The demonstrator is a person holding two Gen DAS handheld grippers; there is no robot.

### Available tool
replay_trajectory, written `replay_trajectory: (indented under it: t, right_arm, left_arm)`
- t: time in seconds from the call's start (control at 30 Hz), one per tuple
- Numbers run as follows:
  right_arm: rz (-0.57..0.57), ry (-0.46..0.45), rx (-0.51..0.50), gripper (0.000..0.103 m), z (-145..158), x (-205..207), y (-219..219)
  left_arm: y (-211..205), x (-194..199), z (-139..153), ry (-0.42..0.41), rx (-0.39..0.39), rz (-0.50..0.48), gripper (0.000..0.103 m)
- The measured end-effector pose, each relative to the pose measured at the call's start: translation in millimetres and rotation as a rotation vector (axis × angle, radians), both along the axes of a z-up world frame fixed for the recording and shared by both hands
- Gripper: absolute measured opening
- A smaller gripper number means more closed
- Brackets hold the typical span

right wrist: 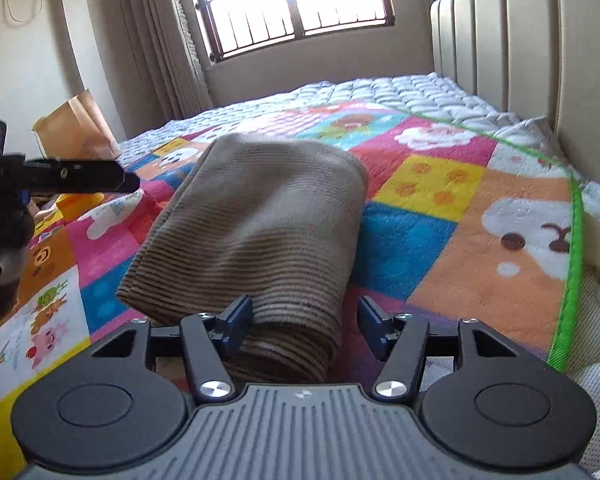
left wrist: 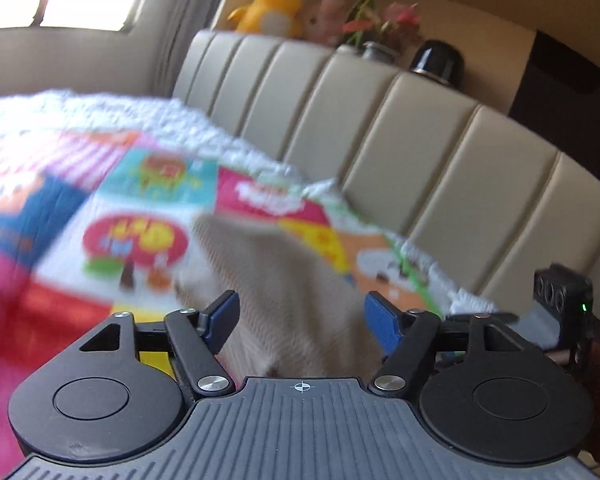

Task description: Fold clothes

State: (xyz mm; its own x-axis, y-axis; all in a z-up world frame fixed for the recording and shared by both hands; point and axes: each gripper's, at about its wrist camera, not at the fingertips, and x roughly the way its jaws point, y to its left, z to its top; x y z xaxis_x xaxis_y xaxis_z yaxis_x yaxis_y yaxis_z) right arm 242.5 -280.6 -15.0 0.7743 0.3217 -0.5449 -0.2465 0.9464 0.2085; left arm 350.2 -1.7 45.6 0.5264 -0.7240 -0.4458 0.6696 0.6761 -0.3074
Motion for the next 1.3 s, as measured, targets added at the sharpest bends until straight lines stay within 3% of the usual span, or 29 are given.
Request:
replay_trajectory:
  t: [0.07, 0.2, 0.33, 0.4, 0.47, 0.6, 0.67, 0.7, 0.73, 0.87, 0.9, 0.93, 0.97, 1.1, 1.2, 1.27, 1.3]
  right_arm:
    - [0.001, -0.060, -0.016, 0.062, 17, 0, 4]
    - [0.089, -0.147, -0.057, 0.063, 42, 14, 35]
    - [0.187, -0.093, -0.164, 0.063, 19, 46, 84]
    - [0.214, -0.069, -0.229, 0.064, 0, 58, 104]
    - [0.222, -0.110, -0.262, 0.065, -9, 57, 111]
    - [0.206, -0.149, -0.143, 0.065, 6, 43, 76]
    - [0.120, -0.182, -0.102, 0.081, 15, 32, 52]
    - [0.042, -0.195, -0.075, 0.098, 18, 26, 36]
    - [-0.012, -0.183, -0.030, 0.100, 17, 23, 22]
    - [-0.027, 0.029, 0.246, 0.099, -9, 34, -15]
    - [-0.022, 0.069, 0.287, 0.086, -15, 38, -15]
    - [-0.016, 0.109, 0.329, 0.059, -21, 41, -16]
    - [-0.010, 0.146, 0.368, 0.049, -26, 44, -17]
    - [0.029, -0.016, 0.246, 0.051, 8, 36, -3]
    - [0.006, 0.056, 0.190, 0.053, -13, 39, -4]
    - [-0.013, 0.114, 0.171, 0.063, -30, 40, -6]
    - [-0.022, 0.100, 0.173, 0.066, -30, 35, -7]
  left_arm:
    - [-15, 27, 7, -0.009, 0.000, -0.022, 0.076]
    - [-34, 84, -15, 0.098, -0.014, 0.013, 0.070]
    - [-51, 114, -54, 0.183, 0.118, 0.044, 0.066]
    - [-47, 122, -70, 0.211, 0.105, 0.048, 0.069]
    - [-41, 125, -76, 0.226, 0.069, 0.045, 0.070]
    - [-41, 124, -75, 0.214, 0.066, 0.031, 0.070]
    - [-42, 124, -75, 0.210, 0.064, 0.029, 0.070]
    - [-41, 124, -75, 0.210, 0.060, 0.028, 0.070]
    - [-41, 124, -76, 0.211, 0.055, 0.028, 0.070]
    - [-40, 124, -76, 0.216, 0.051, 0.028, 0.070]
    - [-41, 124, -75, 0.216, 0.053, 0.027, 0.070]
    - [-41, 125, -75, 0.218, 0.056, 0.029, 0.070]
    - [-41, 126, -75, 0.222, 0.059, 0.034, 0.070]
    - [-41, 129, -76, 0.228, 0.058, 0.048, 0.071]
    - [-41, 119, -73, 0.183, 0.059, 0.048, 0.073]
    - [-39, 100, -64, 0.118, 0.078, 0.061, 0.073]
    - [-36, 89, -58, 0.092, 0.087, 0.080, 0.075]
